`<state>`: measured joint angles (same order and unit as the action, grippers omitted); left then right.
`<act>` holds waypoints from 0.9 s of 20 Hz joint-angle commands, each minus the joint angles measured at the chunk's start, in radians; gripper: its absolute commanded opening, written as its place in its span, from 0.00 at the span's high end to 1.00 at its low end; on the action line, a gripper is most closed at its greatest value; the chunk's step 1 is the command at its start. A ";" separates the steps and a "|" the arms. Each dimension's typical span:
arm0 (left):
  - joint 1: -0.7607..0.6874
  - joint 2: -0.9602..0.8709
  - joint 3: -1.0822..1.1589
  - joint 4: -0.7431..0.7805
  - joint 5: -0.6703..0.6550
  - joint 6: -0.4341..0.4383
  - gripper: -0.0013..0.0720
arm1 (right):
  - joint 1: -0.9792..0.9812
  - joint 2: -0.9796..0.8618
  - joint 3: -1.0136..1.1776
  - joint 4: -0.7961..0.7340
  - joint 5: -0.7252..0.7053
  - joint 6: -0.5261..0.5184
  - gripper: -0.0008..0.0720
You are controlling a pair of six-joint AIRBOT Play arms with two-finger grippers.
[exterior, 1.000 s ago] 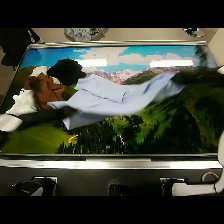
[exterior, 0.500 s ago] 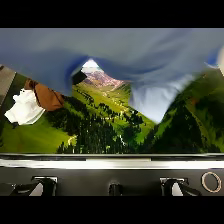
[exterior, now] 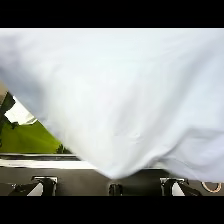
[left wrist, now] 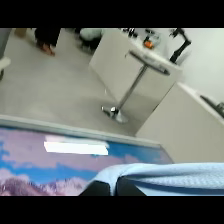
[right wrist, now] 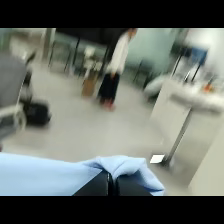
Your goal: Fold the shirts.
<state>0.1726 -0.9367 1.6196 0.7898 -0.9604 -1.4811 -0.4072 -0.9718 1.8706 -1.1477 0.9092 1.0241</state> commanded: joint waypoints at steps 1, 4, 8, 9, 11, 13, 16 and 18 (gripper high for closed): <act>-0.006 -0.169 -0.175 0.007 -0.018 0.052 0.94 | 0.002 -0.282 -0.001 -0.012 0.164 -0.014 0.93; -0.028 -0.404 -0.233 0.007 0.022 0.081 0.94 | 0.063 -0.574 -0.001 -0.006 0.153 0.051 0.93; -0.029 -0.666 -0.211 -0.048 0.037 0.080 0.94 | 0.172 -0.831 -0.001 0.068 0.089 0.157 0.93; -0.029 -0.698 -0.211 -0.048 0.037 0.080 0.94 | 0.196 -0.865 -0.001 0.085 0.063 0.171 0.93; -0.032 -0.747 -0.211 -0.048 0.032 0.080 0.94 | 0.237 -0.903 -0.001 0.090 0.027 0.169 0.93; -0.040 -0.769 -0.211 -0.050 0.018 0.079 0.94 | 0.264 -0.920 -0.001 0.087 0.023 0.166 0.93; -0.032 -0.763 -0.187 -0.066 -0.067 0.078 0.50 | 0.256 -0.890 0.000 0.109 0.063 0.166 0.61; 0.005 -0.755 -0.116 -0.063 -0.233 0.076 0.33 | 0.211 -0.823 0.004 0.107 0.148 0.110 0.24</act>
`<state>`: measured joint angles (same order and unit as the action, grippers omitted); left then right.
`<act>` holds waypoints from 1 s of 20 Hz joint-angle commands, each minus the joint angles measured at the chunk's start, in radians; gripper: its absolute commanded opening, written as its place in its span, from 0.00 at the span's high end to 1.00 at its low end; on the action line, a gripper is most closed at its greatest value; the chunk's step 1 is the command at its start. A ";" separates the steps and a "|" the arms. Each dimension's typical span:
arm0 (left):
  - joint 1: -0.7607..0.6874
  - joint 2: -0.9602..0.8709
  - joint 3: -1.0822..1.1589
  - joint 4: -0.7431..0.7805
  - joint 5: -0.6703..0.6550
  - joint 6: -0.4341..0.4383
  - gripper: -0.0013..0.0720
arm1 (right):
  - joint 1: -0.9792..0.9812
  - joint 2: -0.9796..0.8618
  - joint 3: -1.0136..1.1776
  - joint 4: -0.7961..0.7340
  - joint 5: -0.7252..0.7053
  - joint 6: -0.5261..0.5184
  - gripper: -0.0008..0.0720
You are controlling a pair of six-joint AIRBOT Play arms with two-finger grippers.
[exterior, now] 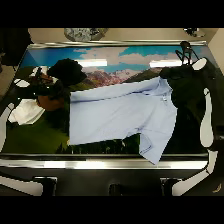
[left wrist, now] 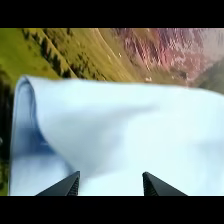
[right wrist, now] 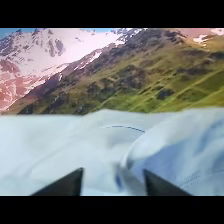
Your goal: Fold the shirts.
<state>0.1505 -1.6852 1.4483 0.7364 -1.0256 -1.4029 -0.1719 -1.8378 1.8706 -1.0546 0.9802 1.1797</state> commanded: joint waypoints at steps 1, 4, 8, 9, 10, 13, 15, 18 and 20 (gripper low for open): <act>0.054 0.004 0.090 -0.006 -0.257 -0.002 0.34 | -0.062 0.085 0.009 0.003 0.142 -0.090 0.23; 0.114 0.089 0.105 0.167 -0.443 -0.039 0.36 | -0.197 0.190 0.010 -0.072 0.385 -0.125 0.23; 0.122 0.274 -0.109 0.444 -0.468 -0.063 0.36 | -0.335 0.228 -0.035 -0.113 0.752 -0.178 0.24; 0.122 0.324 -0.218 0.437 -0.446 -0.063 0.36 | -0.348 0.246 -0.084 -0.114 0.753 -0.170 0.24; 0.120 0.373 -0.334 0.428 -0.412 -0.060 0.36 | -0.348 0.266 -0.138 -0.121 0.753 -0.171 0.24; 0.120 0.465 -0.603 0.382 -0.309 -0.006 0.37 | -0.335 0.315 -0.304 -0.117 0.742 -0.192 0.24; 0.118 0.472 -0.703 0.289 -0.266 0.040 0.37 | -0.334 0.321 -0.353 -0.113 0.742 -0.202 0.24; 0.086 0.472 -0.804 0.232 -0.213 0.065 0.37 | -0.334 0.321 -0.363 -0.124 0.735 -0.209 0.24; 0.057 0.468 -0.850 0.231 -0.185 0.065 0.37 | -0.334 0.321 -0.365 -0.147 0.722 -0.209 0.24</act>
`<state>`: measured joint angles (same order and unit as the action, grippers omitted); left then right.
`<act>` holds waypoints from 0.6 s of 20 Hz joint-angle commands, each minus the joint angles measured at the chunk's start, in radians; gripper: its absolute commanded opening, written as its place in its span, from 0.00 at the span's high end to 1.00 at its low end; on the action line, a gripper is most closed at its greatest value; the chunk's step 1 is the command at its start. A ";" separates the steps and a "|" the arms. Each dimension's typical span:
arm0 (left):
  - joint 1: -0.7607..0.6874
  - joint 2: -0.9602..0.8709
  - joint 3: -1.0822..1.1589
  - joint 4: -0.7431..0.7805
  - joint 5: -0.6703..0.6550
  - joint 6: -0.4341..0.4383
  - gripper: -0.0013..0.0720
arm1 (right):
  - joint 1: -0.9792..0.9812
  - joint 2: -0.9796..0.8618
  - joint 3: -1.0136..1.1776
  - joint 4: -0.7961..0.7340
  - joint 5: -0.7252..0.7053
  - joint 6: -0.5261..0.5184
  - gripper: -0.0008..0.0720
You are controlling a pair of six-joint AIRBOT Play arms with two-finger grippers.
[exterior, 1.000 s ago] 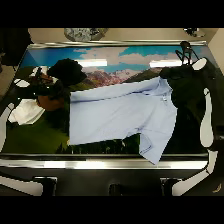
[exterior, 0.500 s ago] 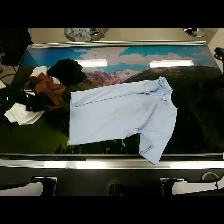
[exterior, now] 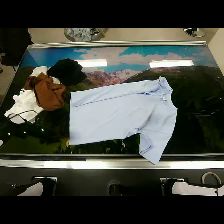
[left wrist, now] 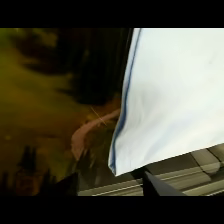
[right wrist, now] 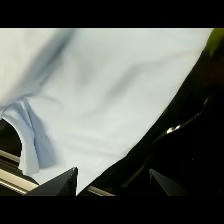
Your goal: Fold the shirts.
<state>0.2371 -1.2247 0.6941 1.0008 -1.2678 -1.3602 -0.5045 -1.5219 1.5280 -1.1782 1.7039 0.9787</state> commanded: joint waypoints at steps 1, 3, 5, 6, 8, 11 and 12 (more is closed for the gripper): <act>-0.044 0.005 -0.107 -0.038 0.067 0.022 0.37 | -0.002 0.005 -0.024 -0.035 -0.008 -0.007 0.24; -0.070 0.005 -0.123 -0.070 0.101 0.022 0.37 | -0.002 0.005 -0.037 -0.043 -0.013 -0.008 0.24; -0.094 0.005 -0.135 -0.110 0.137 0.021 0.40 | -0.002 0.005 -0.063 -0.046 -0.015 -0.008 0.24; -0.108 0.005 -0.140 -0.124 0.157 0.012 0.41 | -0.002 0.005 -0.078 -0.047 -0.020 -0.009 0.23; -0.129 0.005 -0.148 -0.130 0.188 -0.009 0.58 | -0.001 0.005 -0.109 -0.050 -0.033 -0.016 0.23; -0.151 0.005 -0.148 -0.130 0.230 -0.017 0.88 | -0.001 0.005 -0.164 -0.050 -0.049 -0.026 0.22; -0.151 0.005 -0.147 -0.130 0.241 -0.020 0.94 | -0.001 0.005 -0.191 -0.048 -0.056 -0.026 0.22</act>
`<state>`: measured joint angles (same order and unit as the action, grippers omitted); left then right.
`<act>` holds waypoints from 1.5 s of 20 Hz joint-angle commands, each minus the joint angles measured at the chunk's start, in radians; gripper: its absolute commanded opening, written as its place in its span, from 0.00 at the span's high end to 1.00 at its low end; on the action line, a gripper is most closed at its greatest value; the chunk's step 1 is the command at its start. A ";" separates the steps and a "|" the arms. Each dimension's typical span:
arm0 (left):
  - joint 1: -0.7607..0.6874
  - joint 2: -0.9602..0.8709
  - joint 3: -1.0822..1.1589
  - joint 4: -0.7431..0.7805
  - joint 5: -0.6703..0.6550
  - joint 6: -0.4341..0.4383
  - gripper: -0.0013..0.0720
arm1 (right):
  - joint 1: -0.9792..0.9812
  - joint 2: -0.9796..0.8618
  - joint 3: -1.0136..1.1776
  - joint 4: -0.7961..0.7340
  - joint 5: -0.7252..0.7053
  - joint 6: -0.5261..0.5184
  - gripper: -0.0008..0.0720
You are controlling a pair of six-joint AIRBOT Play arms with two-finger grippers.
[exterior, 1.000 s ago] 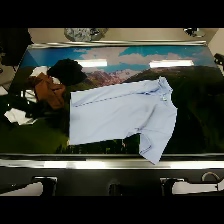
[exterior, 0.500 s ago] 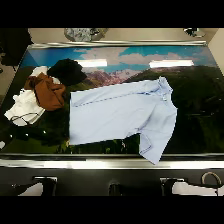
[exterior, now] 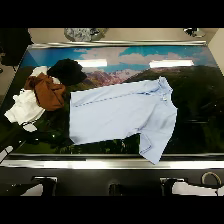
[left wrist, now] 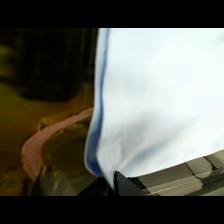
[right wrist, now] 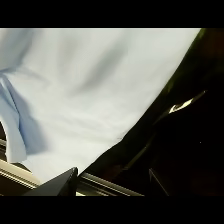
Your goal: Fold the shirts.
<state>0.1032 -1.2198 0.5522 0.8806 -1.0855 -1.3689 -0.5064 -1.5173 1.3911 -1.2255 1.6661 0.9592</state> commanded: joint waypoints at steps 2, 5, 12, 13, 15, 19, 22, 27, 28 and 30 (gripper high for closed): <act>-0.017 0.000 -0.005 -0.010 0.068 -0.011 0.94 | 0.001 0.000 -0.120 0.020 -0.042 -0.011 0.22; -0.018 0.002 -0.005 -0.010 0.064 -0.010 0.94 | 0.001 0.000 -0.220 0.039 -0.134 -0.032 0.22; -0.018 0.010 -0.005 -0.010 0.055 0.001 0.94 | 0.001 -0.031 -0.360 0.117 -0.268 -0.058 0.23; -0.018 0.010 -0.003 -0.010 0.054 0.001 0.94 | 0.001 -0.040 -0.365 0.124 -0.280 -0.057 0.23; -0.018 0.014 0.000 -0.010 0.054 0.001 0.94 | 0.001 -0.058 -0.376 0.141 -0.288 -0.055 0.24; -0.017 0.015 0.023 -0.009 0.032 0.006 0.94 | 0.000 -0.072 -0.375 0.164 -0.314 -0.062 0.93; -0.015 0.028 0.129 -0.009 -0.012 0.035 0.94 | 0.000 -0.026 -0.299 0.167 -0.306 -0.136 0.93; -0.014 0.154 0.546 0.018 -0.014 0.029 0.95 | 0.000 0.173 0.090 0.196 -0.429 -0.180 0.93; -0.013 0.179 0.674 0.031 -0.004 0.007 0.95 | 0.000 0.217 0.192 0.207 -0.477 -0.194 0.93; -0.010 0.218 0.951 0.079 0.034 -0.030 0.95 | 0.000 0.320 0.395 0.209 -0.597 -0.193 0.93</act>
<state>0.0898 -1.0595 1.1915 0.9073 -1.0908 -1.3563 -0.5053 -1.3178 1.5406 -1.0317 1.2278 0.7898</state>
